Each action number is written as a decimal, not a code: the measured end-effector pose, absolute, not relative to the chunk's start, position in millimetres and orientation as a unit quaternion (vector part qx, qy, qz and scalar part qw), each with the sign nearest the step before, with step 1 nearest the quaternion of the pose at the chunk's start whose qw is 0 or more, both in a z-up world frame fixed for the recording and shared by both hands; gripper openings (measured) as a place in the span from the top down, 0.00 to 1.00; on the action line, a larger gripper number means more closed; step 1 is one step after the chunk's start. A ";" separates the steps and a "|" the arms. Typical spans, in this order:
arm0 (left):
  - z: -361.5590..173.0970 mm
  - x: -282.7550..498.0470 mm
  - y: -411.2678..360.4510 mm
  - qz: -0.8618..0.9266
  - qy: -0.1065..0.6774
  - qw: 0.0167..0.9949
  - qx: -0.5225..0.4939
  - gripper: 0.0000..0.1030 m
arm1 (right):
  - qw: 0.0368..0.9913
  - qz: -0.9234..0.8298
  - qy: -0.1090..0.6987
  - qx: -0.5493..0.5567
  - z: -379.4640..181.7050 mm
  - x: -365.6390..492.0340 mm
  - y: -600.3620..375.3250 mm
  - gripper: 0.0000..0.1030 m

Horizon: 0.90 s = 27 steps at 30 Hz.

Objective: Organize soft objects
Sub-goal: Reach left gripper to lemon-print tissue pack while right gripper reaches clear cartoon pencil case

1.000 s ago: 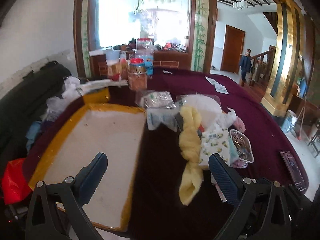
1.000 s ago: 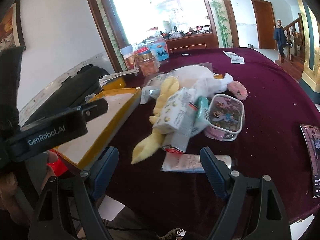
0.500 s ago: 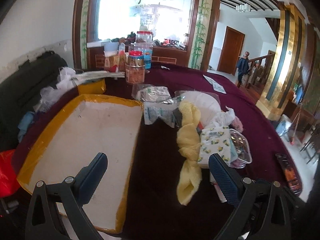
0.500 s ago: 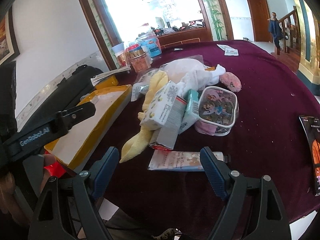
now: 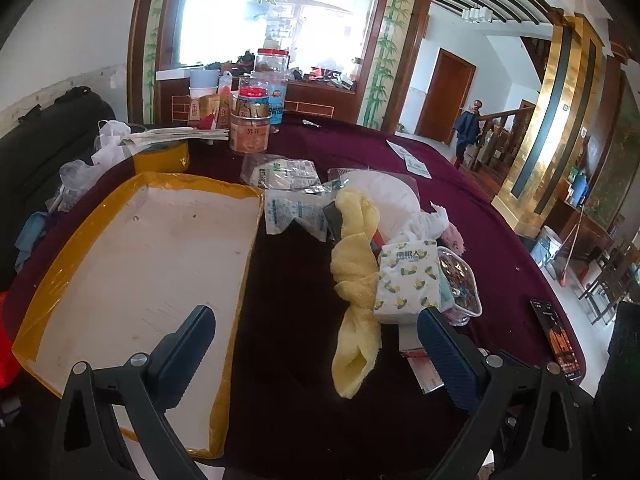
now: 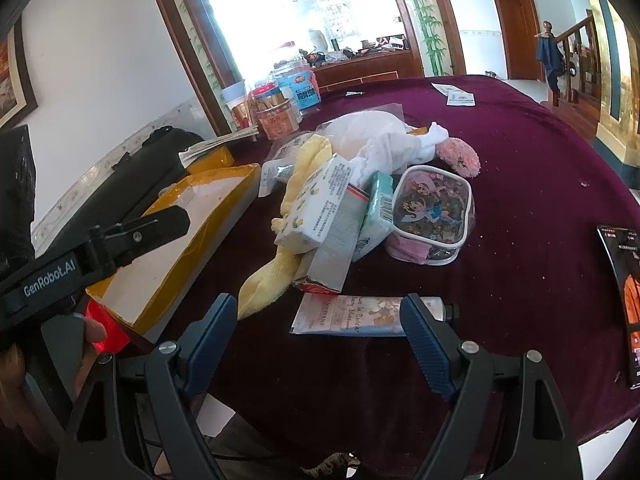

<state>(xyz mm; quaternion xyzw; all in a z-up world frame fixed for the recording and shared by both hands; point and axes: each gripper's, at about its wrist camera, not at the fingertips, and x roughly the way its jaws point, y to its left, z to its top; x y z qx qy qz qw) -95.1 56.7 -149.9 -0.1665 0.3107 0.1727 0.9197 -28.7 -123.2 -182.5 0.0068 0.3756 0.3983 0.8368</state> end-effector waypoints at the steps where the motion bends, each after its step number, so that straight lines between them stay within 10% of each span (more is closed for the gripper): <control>1: -150.3 -94.3 56.3 0.173 0.312 0.919 -0.167 0.01 | 0.835 0.400 0.378 0.009 -182.8 -27.4 -123.1 0.20; 27: -161.8 -7.2 63.4 0.020 0.379 0.888 -0.259 0.02 | 0.836 0.366 0.401 0.072 -184.4 47.3 -141.5 0.20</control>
